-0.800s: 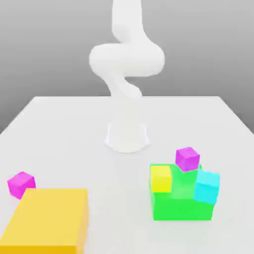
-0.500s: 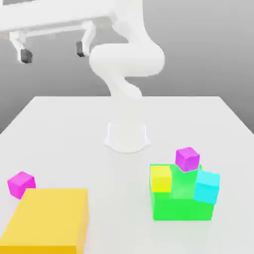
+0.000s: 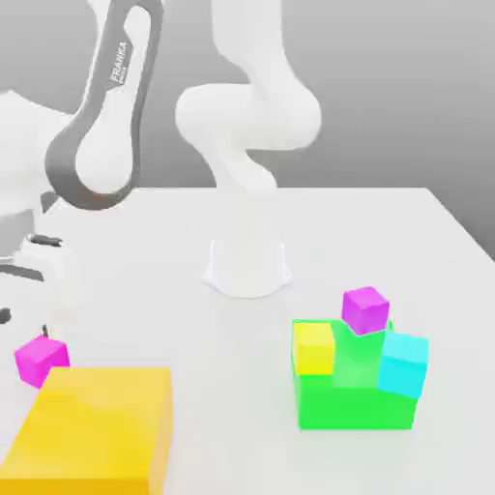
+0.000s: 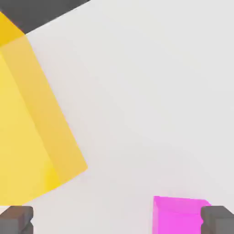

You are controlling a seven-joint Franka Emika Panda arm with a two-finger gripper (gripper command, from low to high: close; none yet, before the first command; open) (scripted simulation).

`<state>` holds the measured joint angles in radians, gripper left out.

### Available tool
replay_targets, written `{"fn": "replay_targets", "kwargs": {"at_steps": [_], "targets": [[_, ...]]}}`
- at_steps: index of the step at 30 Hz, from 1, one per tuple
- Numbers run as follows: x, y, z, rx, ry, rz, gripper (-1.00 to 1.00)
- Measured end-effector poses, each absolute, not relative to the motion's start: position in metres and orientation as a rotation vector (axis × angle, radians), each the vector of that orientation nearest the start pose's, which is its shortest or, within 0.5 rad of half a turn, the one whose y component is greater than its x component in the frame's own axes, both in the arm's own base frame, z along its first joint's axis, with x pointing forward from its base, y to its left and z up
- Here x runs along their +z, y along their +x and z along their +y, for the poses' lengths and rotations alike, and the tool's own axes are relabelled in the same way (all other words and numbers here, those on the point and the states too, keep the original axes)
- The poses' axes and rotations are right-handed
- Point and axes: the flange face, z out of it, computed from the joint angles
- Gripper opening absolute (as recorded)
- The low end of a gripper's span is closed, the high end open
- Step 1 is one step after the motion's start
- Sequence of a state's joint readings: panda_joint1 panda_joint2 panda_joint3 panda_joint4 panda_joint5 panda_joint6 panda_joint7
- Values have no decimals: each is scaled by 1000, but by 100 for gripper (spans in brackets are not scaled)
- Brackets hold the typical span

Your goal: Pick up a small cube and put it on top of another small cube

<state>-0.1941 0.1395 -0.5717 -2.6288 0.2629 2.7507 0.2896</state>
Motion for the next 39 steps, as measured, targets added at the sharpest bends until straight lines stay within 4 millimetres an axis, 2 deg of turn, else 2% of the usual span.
{"fn": "replay_targets", "kwargs": {"at_steps": [3,10,11,17,19,28,30,34,36,39], "targets": [[188,287,-317,-11,-2503,1906,0],[141,285,-318,-5,-2501,1909,0],[135,285,-317,-3,-2498,1909,-100],[132,284,-316,1,-2495,1910,-100],[139,285,-317,-2,-2500,1909,-100],[194,285,-316,-2,-2498,1909,-100],[199,299,-307,7,-2512,1886,-100],[232,359,-282,-65,-2648,1680,-100],[246,388,-234,-64,-2785,1405,-100],[264,412,-152,-41,-2956,919,-100]]}}
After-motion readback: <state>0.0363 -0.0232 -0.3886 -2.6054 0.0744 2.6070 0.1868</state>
